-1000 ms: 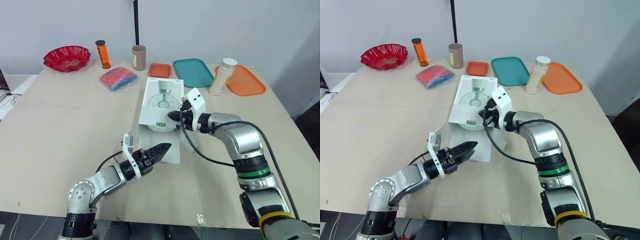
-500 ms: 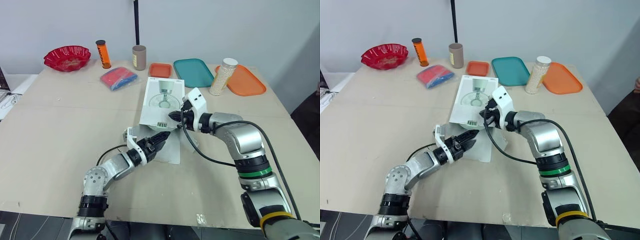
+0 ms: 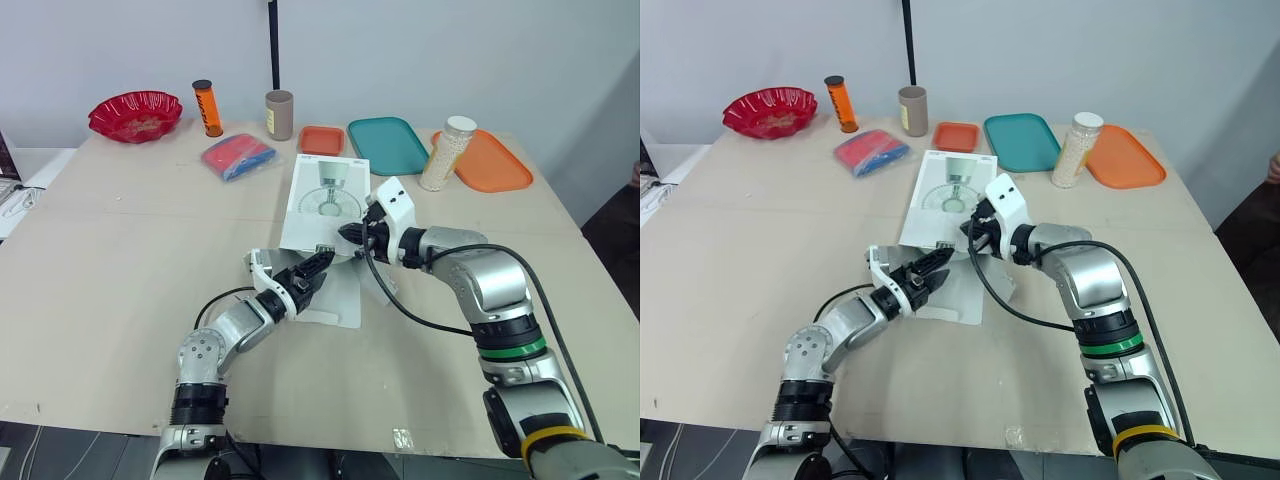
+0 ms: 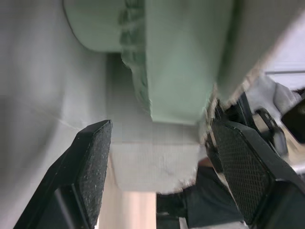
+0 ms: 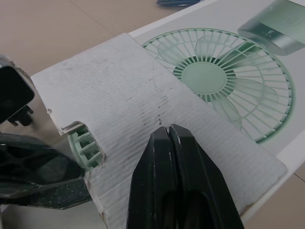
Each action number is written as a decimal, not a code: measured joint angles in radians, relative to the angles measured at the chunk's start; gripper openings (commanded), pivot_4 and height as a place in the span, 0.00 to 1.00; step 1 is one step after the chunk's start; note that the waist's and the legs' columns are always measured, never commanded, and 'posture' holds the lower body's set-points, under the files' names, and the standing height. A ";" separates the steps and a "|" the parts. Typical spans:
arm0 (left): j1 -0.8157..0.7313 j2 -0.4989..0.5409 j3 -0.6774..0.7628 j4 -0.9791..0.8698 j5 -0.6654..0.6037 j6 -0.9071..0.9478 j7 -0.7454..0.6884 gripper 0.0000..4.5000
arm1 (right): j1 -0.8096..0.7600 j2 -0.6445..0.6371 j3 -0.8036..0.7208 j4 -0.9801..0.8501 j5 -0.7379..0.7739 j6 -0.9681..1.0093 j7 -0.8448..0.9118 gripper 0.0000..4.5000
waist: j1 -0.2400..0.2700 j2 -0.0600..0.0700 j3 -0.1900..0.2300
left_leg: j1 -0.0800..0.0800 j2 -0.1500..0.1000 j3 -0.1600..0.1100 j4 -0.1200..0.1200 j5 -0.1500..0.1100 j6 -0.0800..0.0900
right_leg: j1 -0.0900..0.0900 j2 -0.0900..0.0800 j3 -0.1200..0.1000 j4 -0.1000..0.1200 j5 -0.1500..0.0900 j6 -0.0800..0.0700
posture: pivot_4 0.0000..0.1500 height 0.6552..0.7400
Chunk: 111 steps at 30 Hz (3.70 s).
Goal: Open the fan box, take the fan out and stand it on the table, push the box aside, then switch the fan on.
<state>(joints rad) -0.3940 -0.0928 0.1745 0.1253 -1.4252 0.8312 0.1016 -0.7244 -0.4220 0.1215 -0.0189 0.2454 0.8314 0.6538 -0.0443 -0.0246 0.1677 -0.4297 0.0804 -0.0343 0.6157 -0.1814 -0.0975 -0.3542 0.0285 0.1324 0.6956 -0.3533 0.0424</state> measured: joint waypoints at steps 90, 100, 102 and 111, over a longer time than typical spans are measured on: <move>0.326 0.234 -0.021 -0.318 -0.307 0.069 0.080 0.34 | 0.001 0.009 0.032 -0.005 -0.005 -0.041 0.015 0.00 | -0.004 -0.002 0.000 | 0.001 0.001 0.000 -0.008 0.002 -0.003 | 0.000 0.000 0.001 -0.009 0.001 0.004 | 1.00 0.99; 0.490 0.340 -0.023 -0.464 -0.444 0.048 0.128 0.34 | -0.001 0.008 0.035 0.005 -0.009 -0.047 0.019 0.00 | -0.006 -0.003 -0.001 | 0.003 0.001 0.001 -0.010 0.002 -0.003 | 0.000 0.000 0.002 -0.009 0.001 0.004 | 1.00 0.99; 0.507 0.360 -0.031 -0.476 -0.449 0.041 0.126 0.64 | -0.001 0.008 0.036 0.005 -0.010 -0.046 0.019 0.00 | -0.005 -0.003 -0.001 | 0.003 0.001 0.001 -0.010 0.002 -0.003 | 0.000 0.000 0.002 -0.009 0.001 0.004 | 1.00 0.99; 0.532 0.401 -0.062 -0.478 -0.428 0.015 0.096 0.98 | -0.002 0.010 0.036 0.009 -0.012 -0.051 0.021 0.00 | -0.004 -0.003 -0.001 | 0.003 0.001 0.001 -0.012 0.002 -0.004 | -0.001 0.000 0.002 -0.009 0.001 0.004 | 1.00 0.99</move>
<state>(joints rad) 0.1376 0.3083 0.1128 -0.3527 -1.8536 0.8461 0.1976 -0.7260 -0.4119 0.1577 -0.0102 0.2334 0.7803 0.6744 -0.0483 -0.0271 0.1672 -0.4271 0.0817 -0.0330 0.6040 -0.1794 -0.1010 -0.3554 0.0284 0.1345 0.6861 -0.3525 0.0463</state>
